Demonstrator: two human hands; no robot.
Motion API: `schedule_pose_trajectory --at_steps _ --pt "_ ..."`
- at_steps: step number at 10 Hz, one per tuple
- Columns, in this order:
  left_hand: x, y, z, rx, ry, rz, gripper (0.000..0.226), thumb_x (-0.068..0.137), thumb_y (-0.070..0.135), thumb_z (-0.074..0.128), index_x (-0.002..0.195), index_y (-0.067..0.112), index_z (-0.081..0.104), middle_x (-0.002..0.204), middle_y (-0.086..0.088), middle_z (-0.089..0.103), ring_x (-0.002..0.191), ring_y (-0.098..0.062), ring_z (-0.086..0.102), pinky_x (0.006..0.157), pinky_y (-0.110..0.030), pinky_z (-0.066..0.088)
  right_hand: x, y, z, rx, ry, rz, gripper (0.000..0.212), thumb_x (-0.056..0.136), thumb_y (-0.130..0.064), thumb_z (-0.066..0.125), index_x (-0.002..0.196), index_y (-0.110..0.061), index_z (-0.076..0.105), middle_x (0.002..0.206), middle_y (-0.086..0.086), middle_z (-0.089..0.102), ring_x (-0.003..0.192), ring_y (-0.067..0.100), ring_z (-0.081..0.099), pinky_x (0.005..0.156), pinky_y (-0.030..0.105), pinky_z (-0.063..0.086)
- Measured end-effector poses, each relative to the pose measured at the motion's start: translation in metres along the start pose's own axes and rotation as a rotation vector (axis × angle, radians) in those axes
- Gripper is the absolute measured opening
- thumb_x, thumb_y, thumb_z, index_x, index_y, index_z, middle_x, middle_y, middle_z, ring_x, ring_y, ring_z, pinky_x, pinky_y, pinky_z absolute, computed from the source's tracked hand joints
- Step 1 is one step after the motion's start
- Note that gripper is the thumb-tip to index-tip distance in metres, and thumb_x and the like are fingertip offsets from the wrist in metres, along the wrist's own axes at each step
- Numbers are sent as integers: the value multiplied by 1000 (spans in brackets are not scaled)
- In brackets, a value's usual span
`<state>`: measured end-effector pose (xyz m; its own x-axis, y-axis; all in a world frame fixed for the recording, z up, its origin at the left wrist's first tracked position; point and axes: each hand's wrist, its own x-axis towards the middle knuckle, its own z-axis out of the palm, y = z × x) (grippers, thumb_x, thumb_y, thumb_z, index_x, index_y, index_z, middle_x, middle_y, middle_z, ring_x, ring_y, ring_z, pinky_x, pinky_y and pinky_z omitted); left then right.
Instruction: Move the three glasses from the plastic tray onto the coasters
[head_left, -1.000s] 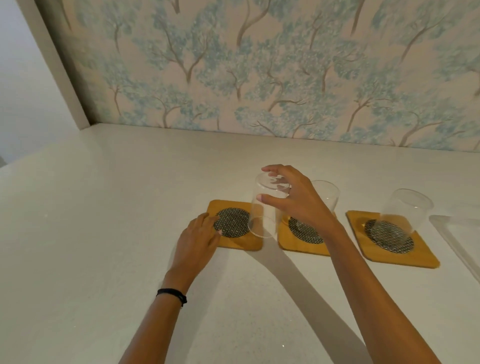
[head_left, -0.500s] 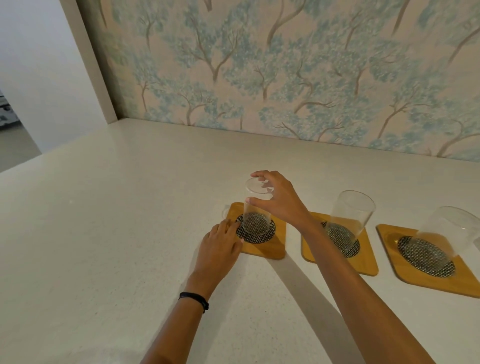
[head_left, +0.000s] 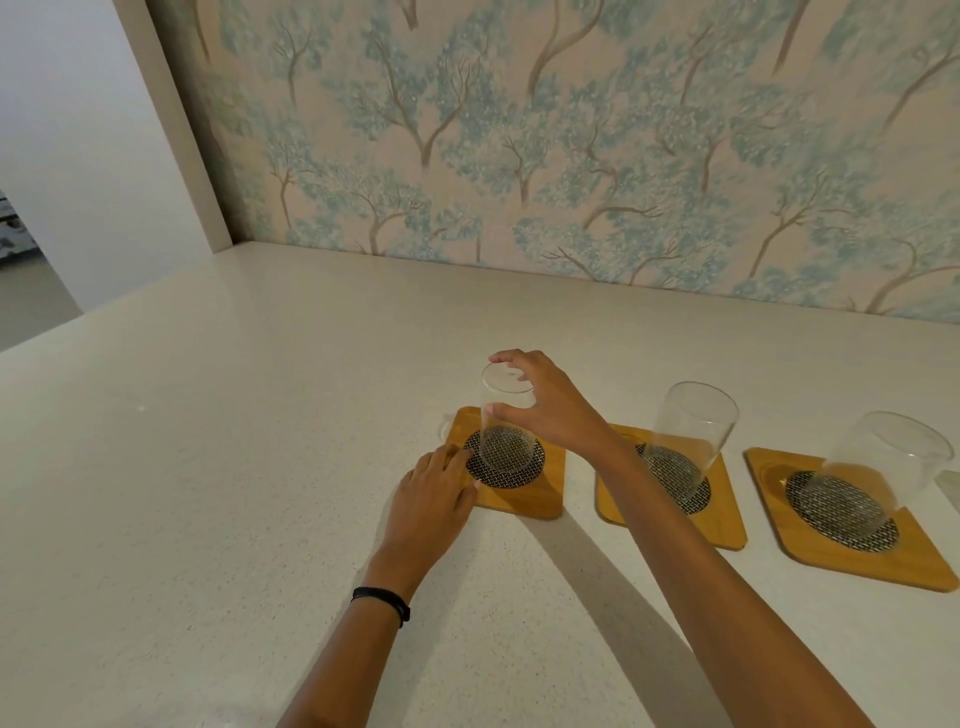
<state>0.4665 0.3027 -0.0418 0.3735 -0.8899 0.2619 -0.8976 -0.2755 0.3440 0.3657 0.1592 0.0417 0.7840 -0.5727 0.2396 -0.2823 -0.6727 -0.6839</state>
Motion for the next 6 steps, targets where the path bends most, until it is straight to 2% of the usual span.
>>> schedule_pose_trajectory --at_steps 1,2,3,4,5,6 --pt "0 -1 2 -6 11 -1 42 96 29 41 135 15 38 143 -5 42 127 -20 41 102 -32 38 -1 2 2 -59 51 -1 57 79 -36 68 129 -26 43 134 5 44 119 22 48 96 41 44" --pt "1 -6 -3 -153 8 -19 40 95 25 44 133 15 41 137 -6 48 121 -20 47 96 -28 39 -4 0 5 -57 79 7 59 79 -40 67 131 -26 41 135 5 43 120 23 47 96 44 44" --pt "2 -11 -9 -404 5 -99 38 95 28 44 131 18 43 131 -3 51 116 -18 49 94 -31 41 -3 1 5 -73 46 4 63 81 -46 62 135 -26 35 142 5 36 130 25 35 104 44 36" --pt "5 -7 -19 -497 56 -130 41 92 45 42 130 28 43 133 5 50 116 -9 47 97 -35 42 -7 -1 -8 -61 23 -15 60 87 -48 52 138 -25 32 147 6 30 137 26 26 108 40 26" --pt "17 1 -33 -481 184 -112 51 88 52 35 133 29 40 137 5 47 121 -10 44 98 -33 38 -8 4 -31 -108 41 -72 54 91 -45 46 138 -22 33 150 7 27 139 25 22 110 38 21" --pt "34 18 -53 -432 330 -31 51 90 47 33 135 23 40 139 -3 46 128 -19 41 100 -32 34 -10 9 -61 -198 86 -52 52 94 -41 43 139 -18 33 153 10 24 141 26 19 112 39 19"
